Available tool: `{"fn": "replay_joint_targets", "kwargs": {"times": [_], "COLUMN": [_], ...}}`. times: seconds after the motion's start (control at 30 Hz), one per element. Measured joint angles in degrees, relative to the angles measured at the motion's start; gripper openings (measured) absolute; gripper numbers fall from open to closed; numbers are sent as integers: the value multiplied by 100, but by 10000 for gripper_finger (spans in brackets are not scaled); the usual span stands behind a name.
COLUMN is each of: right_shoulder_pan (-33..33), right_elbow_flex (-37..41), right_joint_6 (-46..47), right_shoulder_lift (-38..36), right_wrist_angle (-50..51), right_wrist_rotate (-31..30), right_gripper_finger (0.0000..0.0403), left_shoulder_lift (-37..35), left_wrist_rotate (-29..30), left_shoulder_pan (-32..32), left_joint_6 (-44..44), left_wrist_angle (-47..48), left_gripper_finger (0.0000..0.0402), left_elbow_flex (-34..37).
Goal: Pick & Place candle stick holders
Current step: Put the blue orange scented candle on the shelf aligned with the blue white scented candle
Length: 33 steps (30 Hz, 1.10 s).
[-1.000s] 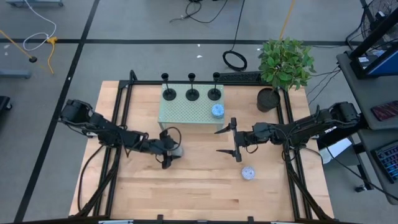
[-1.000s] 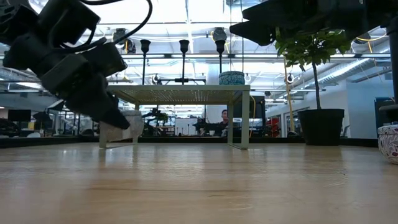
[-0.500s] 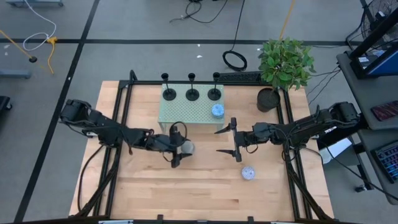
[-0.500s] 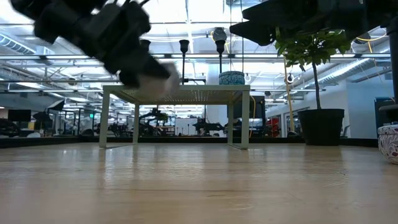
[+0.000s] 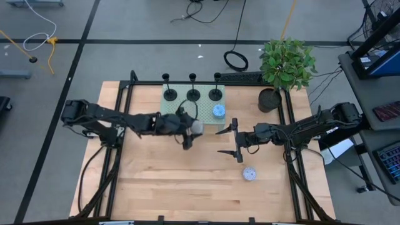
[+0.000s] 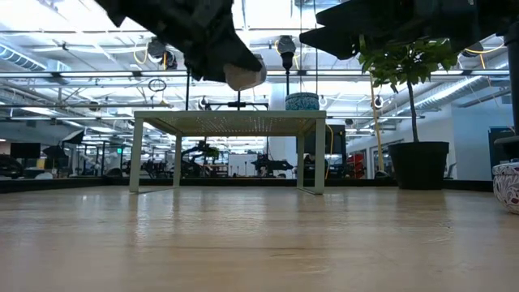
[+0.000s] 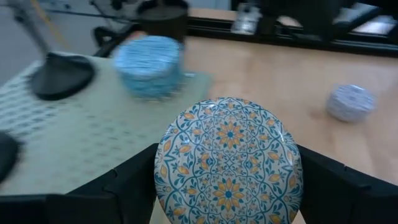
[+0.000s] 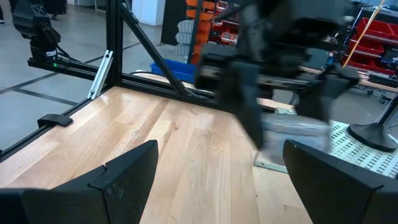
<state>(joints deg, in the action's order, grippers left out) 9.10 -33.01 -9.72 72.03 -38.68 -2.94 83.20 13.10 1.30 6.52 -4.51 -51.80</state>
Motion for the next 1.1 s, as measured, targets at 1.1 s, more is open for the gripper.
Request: {"fn": "replay_joint_targets", "kwargs": {"times": [1.1], "right_shoulder_pan": [0], "right_elbow_flex": [0], "right_joint_6": [192], "right_shoulder_lift": [0], "right_wrist_angle": [85], "right_wrist_rotate": [4], "right_gripper_finger": [336], "left_shoulder_lift": [2], "left_wrist_rotate": [-564], "left_shoulder_pan": [-1421], "left_joint_6": [-316], "left_wrist_angle": [293], "left_gripper_finger": [307], "left_elbow_flex": [-6]}}
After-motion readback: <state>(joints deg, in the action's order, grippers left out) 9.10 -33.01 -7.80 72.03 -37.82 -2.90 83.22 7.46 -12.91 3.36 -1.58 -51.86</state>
